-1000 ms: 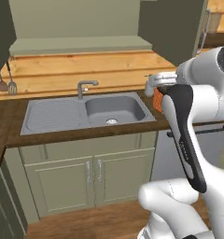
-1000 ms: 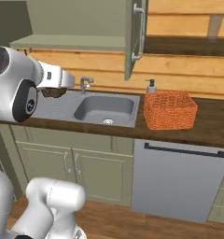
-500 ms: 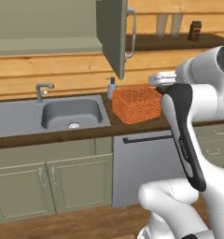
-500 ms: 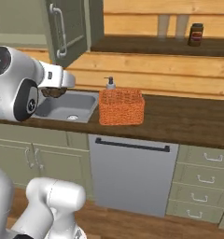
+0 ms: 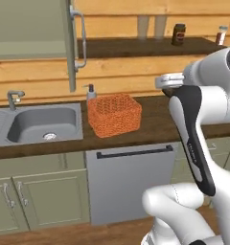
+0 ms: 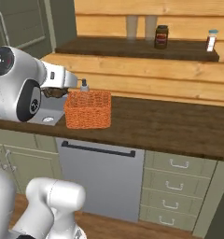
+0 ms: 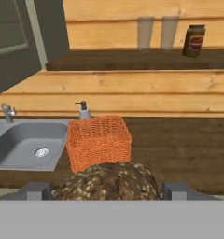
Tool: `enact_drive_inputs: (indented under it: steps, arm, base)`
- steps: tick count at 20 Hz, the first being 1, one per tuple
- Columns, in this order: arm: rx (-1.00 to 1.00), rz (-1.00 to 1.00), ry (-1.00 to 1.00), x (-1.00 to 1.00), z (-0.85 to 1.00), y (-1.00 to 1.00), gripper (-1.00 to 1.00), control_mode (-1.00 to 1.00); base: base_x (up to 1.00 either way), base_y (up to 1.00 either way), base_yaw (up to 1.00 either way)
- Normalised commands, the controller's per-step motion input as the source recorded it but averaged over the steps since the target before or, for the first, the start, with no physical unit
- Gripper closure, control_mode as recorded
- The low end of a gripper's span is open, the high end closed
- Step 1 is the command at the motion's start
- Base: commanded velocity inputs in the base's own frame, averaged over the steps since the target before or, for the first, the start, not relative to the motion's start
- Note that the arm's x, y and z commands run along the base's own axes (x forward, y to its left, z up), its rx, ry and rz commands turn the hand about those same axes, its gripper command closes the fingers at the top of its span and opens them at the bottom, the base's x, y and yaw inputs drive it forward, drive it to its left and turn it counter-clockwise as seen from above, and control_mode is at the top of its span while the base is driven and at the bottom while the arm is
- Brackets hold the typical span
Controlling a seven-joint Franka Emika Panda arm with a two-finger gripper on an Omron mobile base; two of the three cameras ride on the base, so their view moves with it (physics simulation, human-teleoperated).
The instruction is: Open the cabinet, pick up the bread from the cabinet and place it in the basket. Then move the basket to the dining counter.
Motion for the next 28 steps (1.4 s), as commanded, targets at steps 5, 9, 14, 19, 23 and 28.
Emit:
enact_drive_inputs:
  steps: [5,9,14,19,23,28]
  arm:
    - [0.00,0.00,0.00,0.00,0.00,0.00,1.00,1.00]
    - [0.00,0.00,0.00,0.00,0.00,0.00,1.00,1.00]
    - [0.00,0.00,0.00,0.00,0.00,0.00,1.00,1.00]
    - [0.00,0.00,0.00,0.00,0.00,0.00,1.00,1.00]
    - [0.00,0.00,0.00,0.00,0.00,0.00,1.00,1.00]
    - [0.00,0.05,0.00,0.14,-0.08,0.00,1.00,-1.00]
  base:
    - [0.83,-0.13,0.17]
    - [0.73,0.00,0.19]
    - [0.51,-0.08,0.21]
    - [0.14,0.00,0.14]
    - [0.31,0.00,0.11]
    - [0.22,0.00,0.07]
